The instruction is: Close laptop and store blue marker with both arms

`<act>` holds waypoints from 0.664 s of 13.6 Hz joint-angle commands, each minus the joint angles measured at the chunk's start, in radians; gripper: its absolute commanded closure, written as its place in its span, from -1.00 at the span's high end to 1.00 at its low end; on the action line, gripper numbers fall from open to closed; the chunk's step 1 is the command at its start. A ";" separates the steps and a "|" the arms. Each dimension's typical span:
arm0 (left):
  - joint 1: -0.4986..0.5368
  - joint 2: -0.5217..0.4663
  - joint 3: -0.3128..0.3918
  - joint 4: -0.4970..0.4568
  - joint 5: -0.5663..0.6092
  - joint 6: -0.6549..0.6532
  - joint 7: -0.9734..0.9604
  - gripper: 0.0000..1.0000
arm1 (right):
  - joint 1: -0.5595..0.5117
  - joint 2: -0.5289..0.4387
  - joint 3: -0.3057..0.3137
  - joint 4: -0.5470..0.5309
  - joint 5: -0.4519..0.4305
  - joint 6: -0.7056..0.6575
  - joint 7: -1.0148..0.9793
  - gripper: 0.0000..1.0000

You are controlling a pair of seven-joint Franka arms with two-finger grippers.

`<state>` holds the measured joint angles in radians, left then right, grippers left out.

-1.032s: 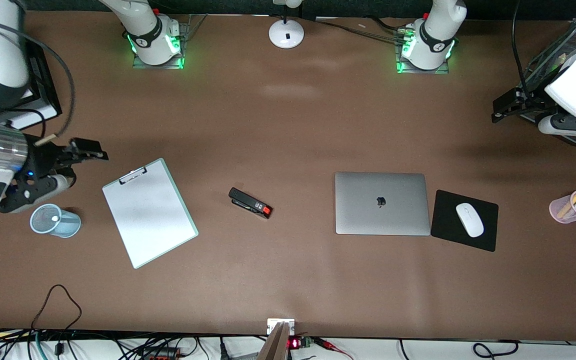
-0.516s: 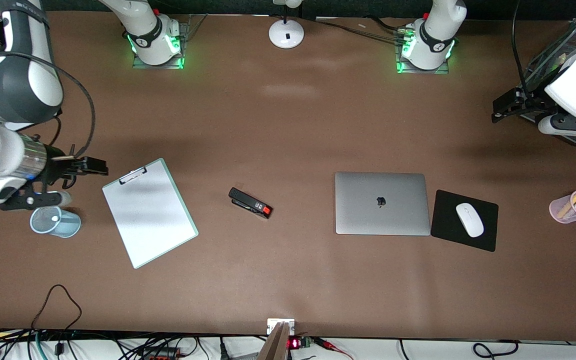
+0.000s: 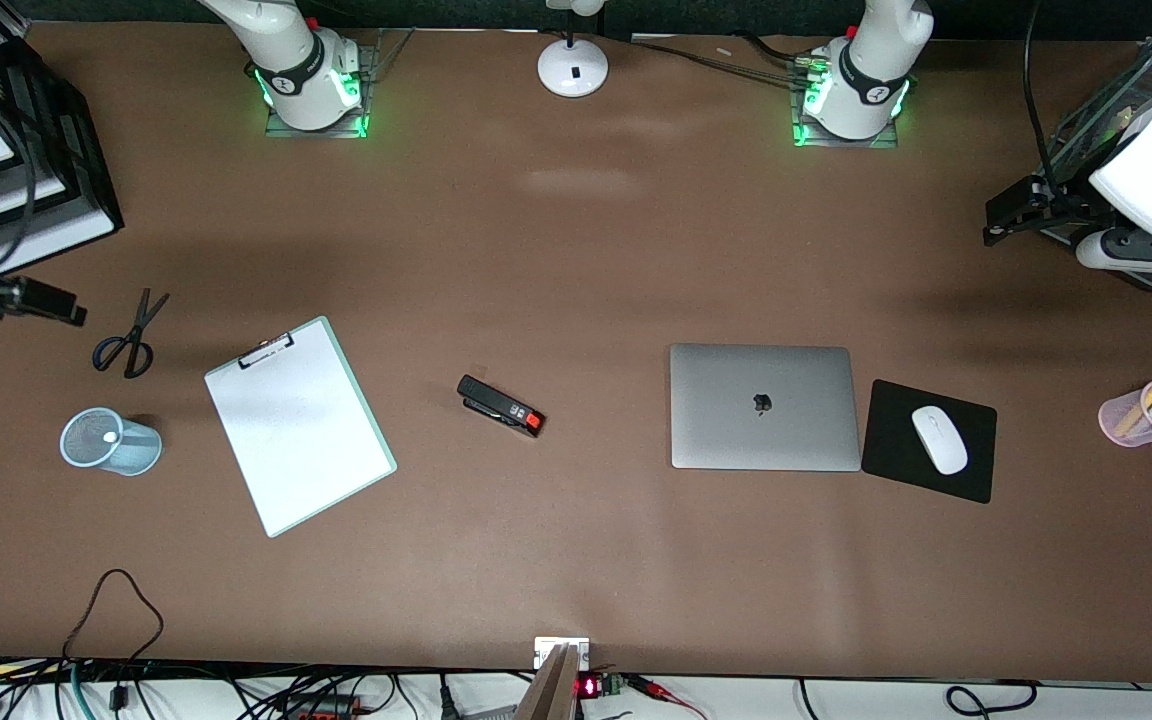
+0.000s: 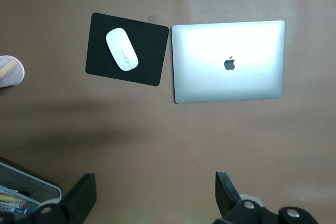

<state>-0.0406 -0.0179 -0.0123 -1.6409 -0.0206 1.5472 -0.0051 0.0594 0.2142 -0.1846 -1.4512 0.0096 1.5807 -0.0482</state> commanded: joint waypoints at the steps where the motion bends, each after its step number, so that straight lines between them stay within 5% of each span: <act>1: -0.007 0.015 0.006 0.035 0.022 -0.021 0.022 1.00 | -0.033 -0.021 0.028 0.038 -0.023 -0.044 0.008 1.00; 9: -0.007 0.015 0.006 0.035 0.024 -0.019 0.022 1.00 | -0.072 -0.019 0.062 0.038 -0.017 -0.036 0.016 1.00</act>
<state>-0.0406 -0.0179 -0.0123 -1.6405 -0.0206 1.5472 -0.0051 0.0215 0.1930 -0.1605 -1.4246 0.0011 1.5516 -0.0416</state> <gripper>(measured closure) 0.000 0.000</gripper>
